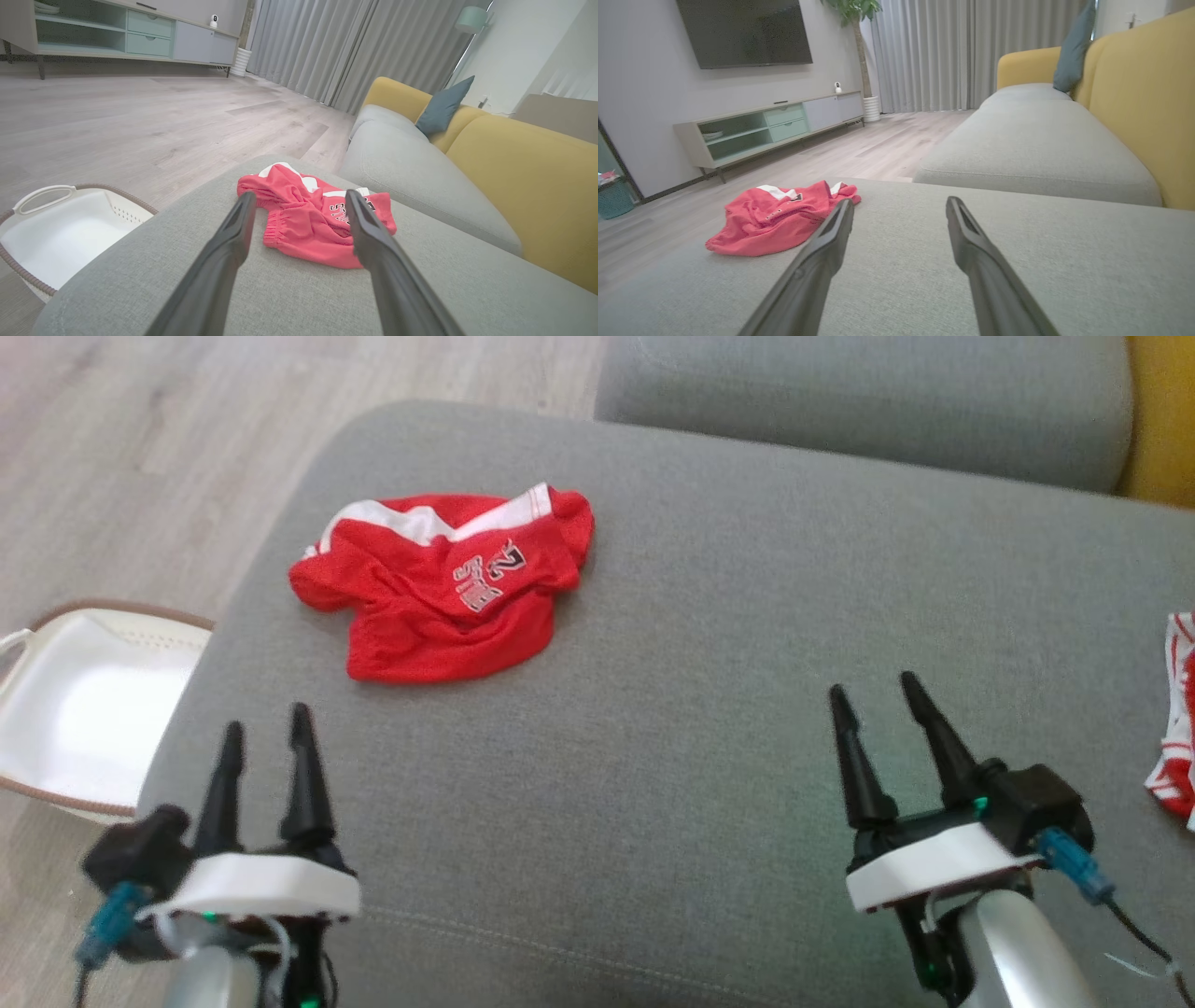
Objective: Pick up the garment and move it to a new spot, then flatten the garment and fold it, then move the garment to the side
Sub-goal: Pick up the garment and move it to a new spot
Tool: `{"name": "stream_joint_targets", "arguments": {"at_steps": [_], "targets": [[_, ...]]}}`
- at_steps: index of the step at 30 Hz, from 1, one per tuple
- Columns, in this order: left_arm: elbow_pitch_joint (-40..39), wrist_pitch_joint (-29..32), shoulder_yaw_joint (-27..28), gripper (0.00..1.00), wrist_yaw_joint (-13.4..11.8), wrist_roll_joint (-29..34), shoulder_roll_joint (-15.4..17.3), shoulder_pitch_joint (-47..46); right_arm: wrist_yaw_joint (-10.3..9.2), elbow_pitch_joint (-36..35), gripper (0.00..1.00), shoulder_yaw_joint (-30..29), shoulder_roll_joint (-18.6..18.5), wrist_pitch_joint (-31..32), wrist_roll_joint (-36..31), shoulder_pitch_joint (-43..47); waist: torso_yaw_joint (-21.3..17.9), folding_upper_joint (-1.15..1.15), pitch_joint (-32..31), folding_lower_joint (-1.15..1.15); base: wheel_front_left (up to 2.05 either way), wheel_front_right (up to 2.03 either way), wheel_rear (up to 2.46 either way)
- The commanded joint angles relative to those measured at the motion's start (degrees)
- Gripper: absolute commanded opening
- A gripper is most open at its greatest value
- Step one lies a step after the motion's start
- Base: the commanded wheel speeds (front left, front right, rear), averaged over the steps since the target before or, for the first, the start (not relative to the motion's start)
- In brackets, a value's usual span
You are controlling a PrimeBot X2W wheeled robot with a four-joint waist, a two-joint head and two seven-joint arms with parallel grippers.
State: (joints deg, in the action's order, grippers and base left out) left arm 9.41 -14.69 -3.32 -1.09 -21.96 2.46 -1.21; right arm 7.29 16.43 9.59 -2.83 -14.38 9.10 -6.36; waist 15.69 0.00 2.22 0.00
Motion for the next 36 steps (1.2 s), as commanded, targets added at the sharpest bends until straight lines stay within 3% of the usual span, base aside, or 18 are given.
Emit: {"name": "stream_joint_targets", "arguments": {"at_steps": [1, 10, 16, 22, 26, 36], "targets": [[-2.23, -0.31, 3.58, 1.0, 0.34, -0.62, 0.42, -3.41, 0.2, -2.22, 1.0, 0.47, -0.05, -0.62, 0.07, -2.64, -1.27, 0.0, 2.13, 0.0, 0.0, 0.0, 0.0], [0.52, -0.31, 8.73, 1.0, 2.97, 0.91, 1.04, -10.37, 0.2, -6.55, 1.0, -5.05, -0.05, 0.94, -2.11, -6.64, -4.46, 0.0, 10.08, 0.0, 0.0, 0.0, 0.0], [10.45, 3.49, 9.11, 1.0, 5.02, 0.48, 6.71, -20.93, 0.2, -12.62, 1.0, -9.56, -0.05, 3.89, -5.24, -9.46, -6.0, 0.0, 16.11, 0.0, 0.0, 0.0, 0.0], [20.21, 14.92, 4.27, 1.0, 7.33, 1.6, 12.73, -31.45, 0.2, -19.27, 1.0, -11.52, -0.05, 6.64, -7.78, -11.53, -7.16, 0.0, 21.52, 0.0, 0.0, 0.0, 0.0], [26.24, 19.46, 0.84, 1.0, 8.11, 2.8, 16.47, -37.99, 0.2, -22.39, 1.0, -12.06, -0.05, 7.95, -9.2, -12.37, -7.66, 0.0, 24.71, 0.0, 0.0, 0.0, 0.0], [40.72, 24.85, -5.32, 1.0, 8.54, 3.3, 20.43, -49.29, 0.2, -24.5, 1.0, -11.52, -0.21, 8.49, -11.06, -12.37, -8.73, 0.0, 28.75, 0.0, 0.0, 0.0, 0.0]]}}
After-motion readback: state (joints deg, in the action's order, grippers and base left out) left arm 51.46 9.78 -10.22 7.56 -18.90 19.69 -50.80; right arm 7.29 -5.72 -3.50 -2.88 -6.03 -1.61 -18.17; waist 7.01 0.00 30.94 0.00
